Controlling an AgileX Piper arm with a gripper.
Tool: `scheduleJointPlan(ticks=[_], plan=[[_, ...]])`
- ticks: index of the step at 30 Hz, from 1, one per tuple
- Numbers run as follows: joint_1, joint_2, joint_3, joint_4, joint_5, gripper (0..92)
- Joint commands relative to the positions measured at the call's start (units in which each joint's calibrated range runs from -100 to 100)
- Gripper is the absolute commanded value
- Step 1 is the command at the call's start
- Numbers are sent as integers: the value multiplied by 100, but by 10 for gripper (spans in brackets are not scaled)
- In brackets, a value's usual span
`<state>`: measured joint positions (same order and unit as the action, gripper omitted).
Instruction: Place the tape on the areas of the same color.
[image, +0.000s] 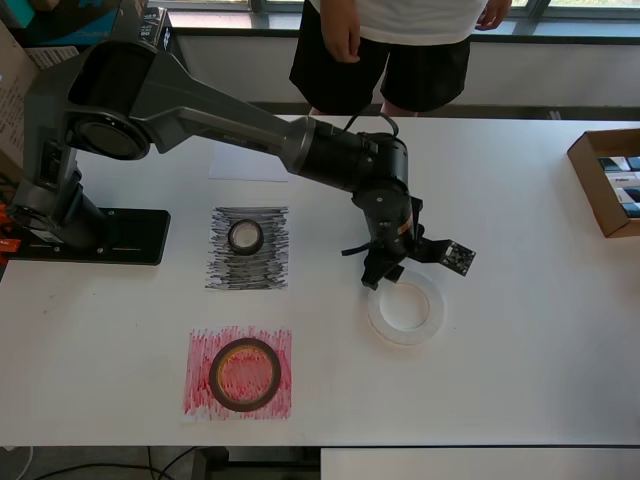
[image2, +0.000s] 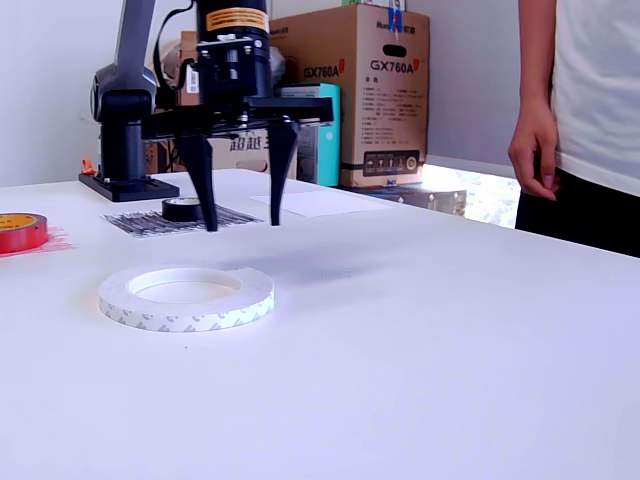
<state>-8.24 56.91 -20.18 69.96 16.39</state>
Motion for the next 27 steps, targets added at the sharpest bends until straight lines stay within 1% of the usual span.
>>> scheduleJointPlan(ticks=[1, 5, 11, 19, 24, 27], plan=[[-311, -4, -31, 59, -369, 569], [-445, -4, -40, 59, -607, 569], [-374, -60, -58, 59, -901, 569], [-51, -79, -85, 42, -1630, 569], [60, -41, -103, -77, -2301, 569], [83, -13, -103, -382, -2391, 569]])
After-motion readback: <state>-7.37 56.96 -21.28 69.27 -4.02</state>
